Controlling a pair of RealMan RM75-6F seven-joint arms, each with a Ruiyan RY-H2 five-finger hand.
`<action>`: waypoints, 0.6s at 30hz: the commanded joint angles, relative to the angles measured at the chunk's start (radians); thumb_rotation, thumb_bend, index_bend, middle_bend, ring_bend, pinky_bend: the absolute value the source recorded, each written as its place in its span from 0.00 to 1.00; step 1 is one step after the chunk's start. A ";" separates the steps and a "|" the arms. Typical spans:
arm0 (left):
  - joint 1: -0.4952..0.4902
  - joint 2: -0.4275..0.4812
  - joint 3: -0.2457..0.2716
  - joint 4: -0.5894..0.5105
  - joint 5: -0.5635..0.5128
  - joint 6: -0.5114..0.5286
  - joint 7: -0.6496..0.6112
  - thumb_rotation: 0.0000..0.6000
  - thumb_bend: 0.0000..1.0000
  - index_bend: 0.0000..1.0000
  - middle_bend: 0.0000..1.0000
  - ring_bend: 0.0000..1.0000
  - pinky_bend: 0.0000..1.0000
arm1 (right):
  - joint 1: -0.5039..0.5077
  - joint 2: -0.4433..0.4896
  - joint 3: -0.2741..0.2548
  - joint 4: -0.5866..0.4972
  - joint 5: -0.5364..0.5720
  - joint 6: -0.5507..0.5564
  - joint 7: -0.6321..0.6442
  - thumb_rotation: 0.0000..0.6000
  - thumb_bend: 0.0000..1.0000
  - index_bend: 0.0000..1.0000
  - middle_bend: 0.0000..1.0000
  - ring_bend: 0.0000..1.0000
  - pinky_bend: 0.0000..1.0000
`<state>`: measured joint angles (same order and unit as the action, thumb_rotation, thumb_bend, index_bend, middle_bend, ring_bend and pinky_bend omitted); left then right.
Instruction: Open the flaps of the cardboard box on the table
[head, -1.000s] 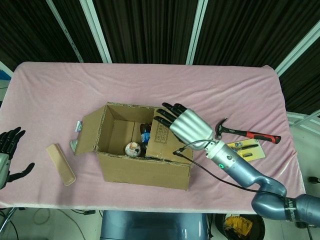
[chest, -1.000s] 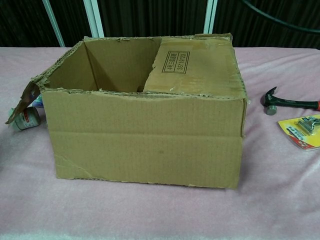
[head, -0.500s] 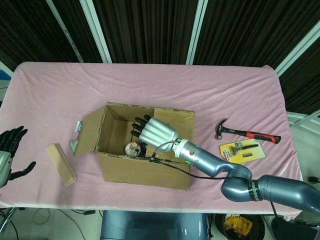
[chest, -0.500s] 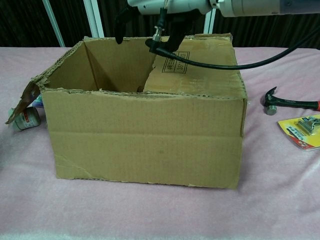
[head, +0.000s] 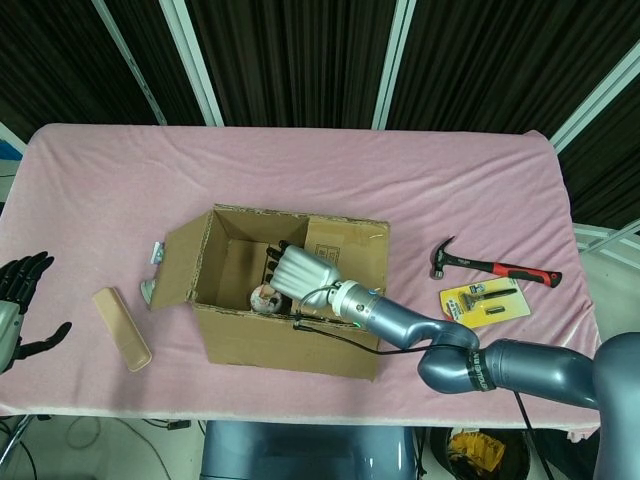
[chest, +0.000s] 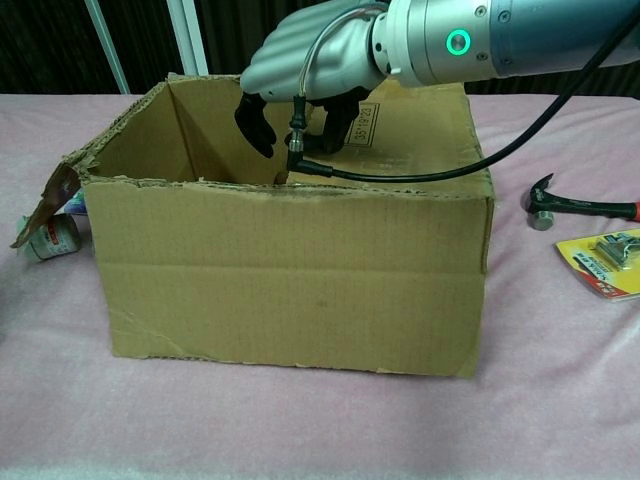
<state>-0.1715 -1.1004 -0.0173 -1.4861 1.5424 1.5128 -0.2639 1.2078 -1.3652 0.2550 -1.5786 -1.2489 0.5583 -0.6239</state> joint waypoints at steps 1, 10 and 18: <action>0.001 0.000 -0.002 0.000 0.000 0.000 -0.002 1.00 0.22 0.02 0.05 0.00 0.04 | 0.026 -0.005 -0.024 0.025 0.008 -0.007 -0.052 1.00 0.65 0.47 0.43 0.20 0.28; 0.002 0.001 -0.004 0.001 0.009 0.000 -0.004 1.00 0.22 0.02 0.06 0.00 0.04 | 0.063 0.045 -0.078 0.005 0.001 0.016 -0.222 1.00 0.65 0.51 0.45 0.20 0.26; 0.005 0.001 -0.007 0.001 0.017 0.005 -0.002 1.00 0.22 0.02 0.06 0.00 0.04 | 0.081 0.134 -0.093 -0.114 0.053 0.059 -0.334 1.00 0.65 0.51 0.45 0.20 0.26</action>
<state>-0.1664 -1.0991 -0.0240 -1.4854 1.5595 1.5176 -0.2664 1.2821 -1.2520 0.1689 -1.6699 -1.2101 0.6051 -0.9354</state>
